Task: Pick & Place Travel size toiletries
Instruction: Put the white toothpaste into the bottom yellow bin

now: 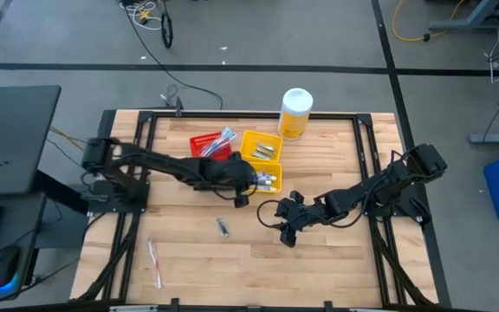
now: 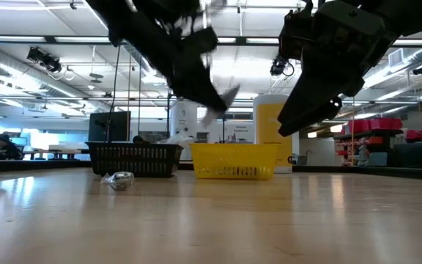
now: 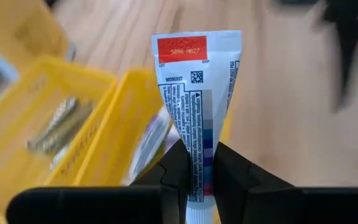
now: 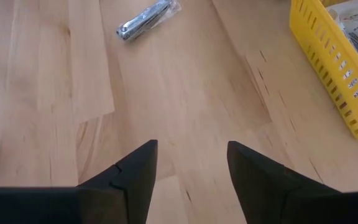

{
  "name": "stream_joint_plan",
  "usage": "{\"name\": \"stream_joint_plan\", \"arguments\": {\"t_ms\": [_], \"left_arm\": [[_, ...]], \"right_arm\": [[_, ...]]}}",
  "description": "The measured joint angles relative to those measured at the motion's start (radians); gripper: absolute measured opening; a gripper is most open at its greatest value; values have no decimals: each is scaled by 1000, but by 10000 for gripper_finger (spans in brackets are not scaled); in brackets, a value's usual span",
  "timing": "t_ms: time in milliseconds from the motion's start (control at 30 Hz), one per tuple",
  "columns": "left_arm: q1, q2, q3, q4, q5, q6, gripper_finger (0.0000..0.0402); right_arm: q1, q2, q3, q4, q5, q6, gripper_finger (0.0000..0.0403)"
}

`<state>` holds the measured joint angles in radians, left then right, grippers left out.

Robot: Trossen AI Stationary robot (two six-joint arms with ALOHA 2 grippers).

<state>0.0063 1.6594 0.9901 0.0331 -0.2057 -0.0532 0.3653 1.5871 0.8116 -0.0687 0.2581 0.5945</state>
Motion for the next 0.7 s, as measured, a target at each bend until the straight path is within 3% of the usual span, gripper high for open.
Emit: {"name": "stream_joint_plan", "arguments": {"t_ms": [200, 367, 700], "left_arm": [[48, 137, 28, 8, -14, 25, 59], [74, 176, 26, 1, 1, 54, 61], [81, 177, 26, 3, 16, 55, 123]], "right_arm": [[1, 0, 0, 7, -1, 0, 204], [1, 0, 0, 20, -1, 0, 194], [1, 0, 0, 25, -3, 0, 186]]}}
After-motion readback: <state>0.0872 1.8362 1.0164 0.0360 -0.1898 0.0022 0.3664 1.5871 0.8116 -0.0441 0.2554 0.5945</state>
